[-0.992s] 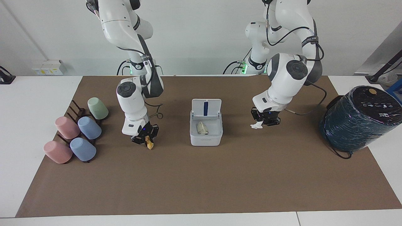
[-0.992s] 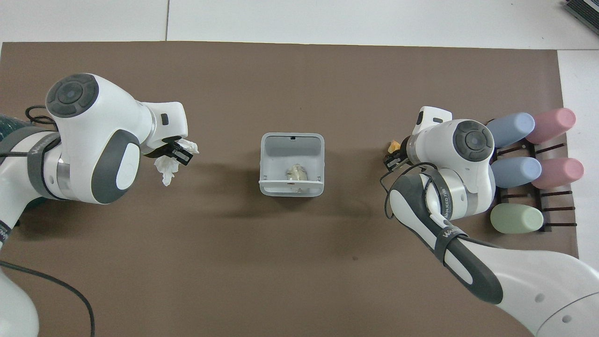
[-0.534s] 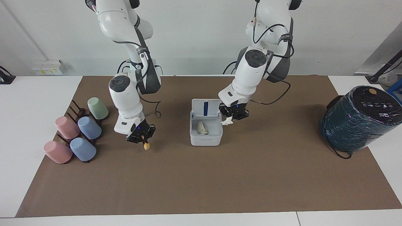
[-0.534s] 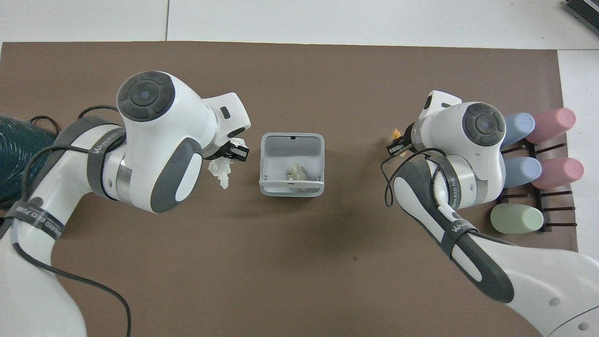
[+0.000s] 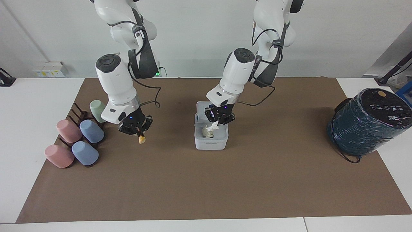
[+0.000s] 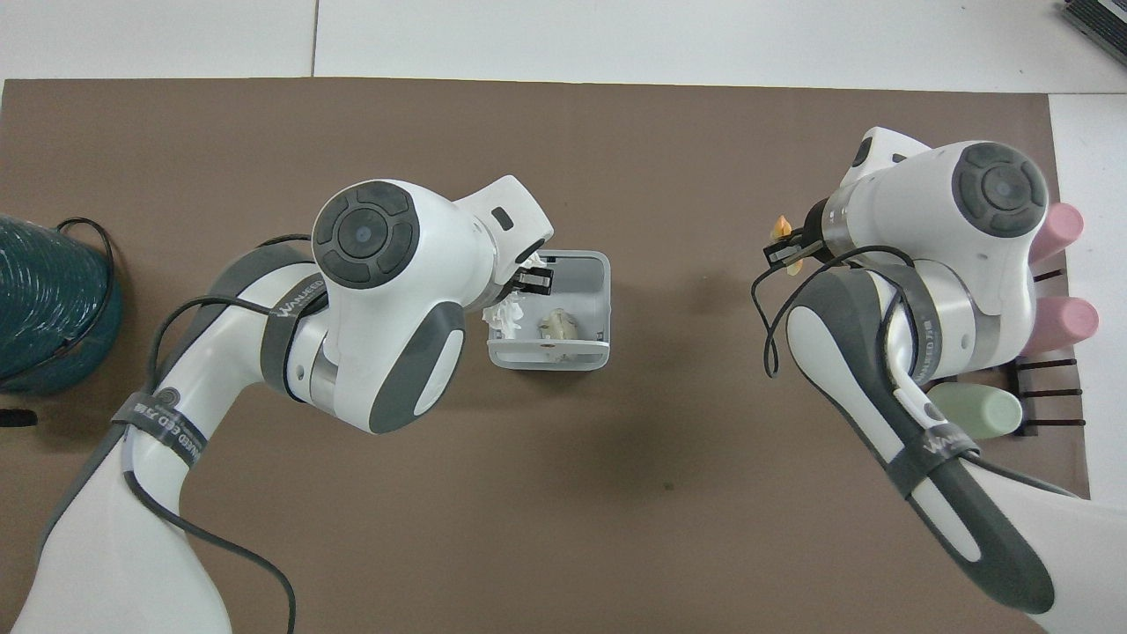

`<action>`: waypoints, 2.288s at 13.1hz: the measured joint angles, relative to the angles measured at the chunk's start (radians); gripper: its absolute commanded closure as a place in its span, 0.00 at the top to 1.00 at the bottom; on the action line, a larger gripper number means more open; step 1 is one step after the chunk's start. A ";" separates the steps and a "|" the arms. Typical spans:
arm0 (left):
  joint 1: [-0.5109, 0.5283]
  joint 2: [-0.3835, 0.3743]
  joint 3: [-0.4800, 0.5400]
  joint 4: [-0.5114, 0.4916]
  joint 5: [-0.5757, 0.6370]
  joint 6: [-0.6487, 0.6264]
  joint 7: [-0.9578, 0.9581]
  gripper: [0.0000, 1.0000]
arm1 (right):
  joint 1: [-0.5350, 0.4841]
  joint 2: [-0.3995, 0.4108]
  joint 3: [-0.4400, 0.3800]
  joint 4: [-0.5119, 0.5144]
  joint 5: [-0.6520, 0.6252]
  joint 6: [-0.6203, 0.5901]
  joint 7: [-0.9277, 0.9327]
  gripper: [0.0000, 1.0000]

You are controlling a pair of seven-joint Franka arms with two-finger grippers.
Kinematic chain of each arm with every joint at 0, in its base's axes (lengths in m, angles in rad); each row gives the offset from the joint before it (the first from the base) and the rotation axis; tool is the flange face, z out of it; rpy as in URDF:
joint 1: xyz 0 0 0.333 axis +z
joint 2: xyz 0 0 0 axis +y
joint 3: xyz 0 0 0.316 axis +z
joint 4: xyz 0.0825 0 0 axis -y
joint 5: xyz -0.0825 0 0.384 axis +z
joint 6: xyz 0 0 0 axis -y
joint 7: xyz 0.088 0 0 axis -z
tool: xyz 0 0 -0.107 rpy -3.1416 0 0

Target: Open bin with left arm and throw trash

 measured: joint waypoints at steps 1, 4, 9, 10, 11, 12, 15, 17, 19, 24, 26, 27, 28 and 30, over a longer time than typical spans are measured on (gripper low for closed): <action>-0.007 0.009 0.000 -0.003 0.000 0.005 -0.003 0.00 | 0.003 0.000 0.002 0.007 0.058 -0.004 0.036 0.00; -0.015 0.030 0.000 -0.010 0.000 0.011 -0.004 0.36 | 0.014 0.000 0.012 0.011 0.147 -0.004 0.118 0.00; -0.013 0.030 0.005 0.004 -0.001 -0.019 -0.005 1.00 | 0.039 0.000 0.019 0.011 0.150 -0.004 0.160 0.00; -0.012 0.030 0.007 0.012 -0.001 -0.032 -0.005 1.00 | 0.039 0.000 0.021 0.011 0.151 -0.004 0.161 0.00; -0.012 0.029 0.008 0.022 -0.001 -0.051 -0.005 1.00 | 0.039 0.000 0.027 0.011 0.153 -0.004 0.170 0.00; -0.012 0.029 0.010 0.040 -0.001 -0.083 -0.005 1.00 | 0.039 0.000 0.040 0.011 0.154 -0.003 0.204 0.00; 0.011 0.027 0.023 0.146 -0.001 -0.287 -0.011 1.00 | 0.044 0.002 0.107 0.011 0.154 0.060 0.330 0.00; 0.082 0.022 0.028 0.243 0.000 -0.444 -0.009 0.99 | 0.078 0.009 0.122 0.011 0.160 0.115 0.397 0.00; 0.160 0.016 0.032 0.311 0.002 -0.579 -0.003 0.99 | 0.118 0.023 0.123 0.011 0.209 0.135 0.445 0.00; 0.304 -0.001 0.035 0.371 0.083 -0.745 0.089 0.99 | 0.247 0.092 0.125 0.008 0.247 0.256 0.610 0.18; 0.367 -0.033 0.037 0.375 0.086 -0.783 0.172 0.99 | 0.262 0.116 0.125 0.002 0.247 0.266 0.629 0.54; 0.399 -0.054 0.037 0.376 0.087 -0.802 0.222 0.99 | 0.260 0.121 0.124 -0.004 0.247 0.266 0.629 0.70; 0.429 -0.077 0.038 0.376 0.087 -0.816 0.269 0.99 | 0.258 0.122 0.122 -0.007 0.247 0.266 0.629 0.90; 0.463 -0.119 0.038 0.377 0.095 -0.849 0.337 0.99 | 0.258 0.122 0.119 -0.008 0.247 0.266 0.629 1.00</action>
